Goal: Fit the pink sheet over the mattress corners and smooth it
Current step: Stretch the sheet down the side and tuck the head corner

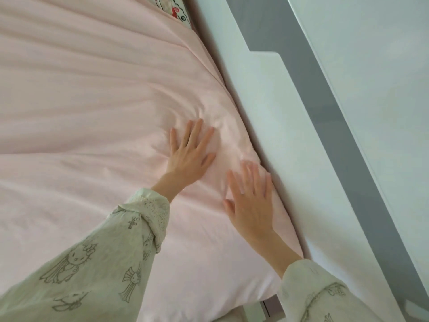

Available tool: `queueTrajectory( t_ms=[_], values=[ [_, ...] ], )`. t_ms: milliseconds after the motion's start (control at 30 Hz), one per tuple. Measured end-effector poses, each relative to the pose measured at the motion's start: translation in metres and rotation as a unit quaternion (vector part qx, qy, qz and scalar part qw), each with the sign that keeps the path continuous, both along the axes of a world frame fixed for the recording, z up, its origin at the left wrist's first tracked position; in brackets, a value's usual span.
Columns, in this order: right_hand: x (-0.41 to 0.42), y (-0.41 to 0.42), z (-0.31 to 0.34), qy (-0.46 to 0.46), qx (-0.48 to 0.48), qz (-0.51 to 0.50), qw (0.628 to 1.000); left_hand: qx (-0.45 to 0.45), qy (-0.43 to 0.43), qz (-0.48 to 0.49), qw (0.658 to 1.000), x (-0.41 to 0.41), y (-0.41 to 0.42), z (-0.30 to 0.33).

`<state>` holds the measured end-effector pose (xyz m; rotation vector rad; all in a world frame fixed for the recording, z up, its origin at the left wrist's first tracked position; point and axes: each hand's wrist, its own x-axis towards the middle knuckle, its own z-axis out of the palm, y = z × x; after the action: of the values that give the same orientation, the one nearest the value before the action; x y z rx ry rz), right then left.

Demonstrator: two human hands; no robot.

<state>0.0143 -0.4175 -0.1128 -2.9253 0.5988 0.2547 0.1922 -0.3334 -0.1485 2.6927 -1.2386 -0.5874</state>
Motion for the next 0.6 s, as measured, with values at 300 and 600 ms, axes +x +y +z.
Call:
queueTrajectory(
  t_ms=[300,600],
  values=[
    [-0.079,-0.015,-0.003,0.083,-0.048,0.053,0.994,0.018,0.053,0.062,0.996,-0.075,0.09,0.004],
    [-0.153,0.049,0.003,0.133,0.033,-0.045,0.99,0.119,0.145,0.007,0.982,-0.165,0.157,0.029]
  ],
)
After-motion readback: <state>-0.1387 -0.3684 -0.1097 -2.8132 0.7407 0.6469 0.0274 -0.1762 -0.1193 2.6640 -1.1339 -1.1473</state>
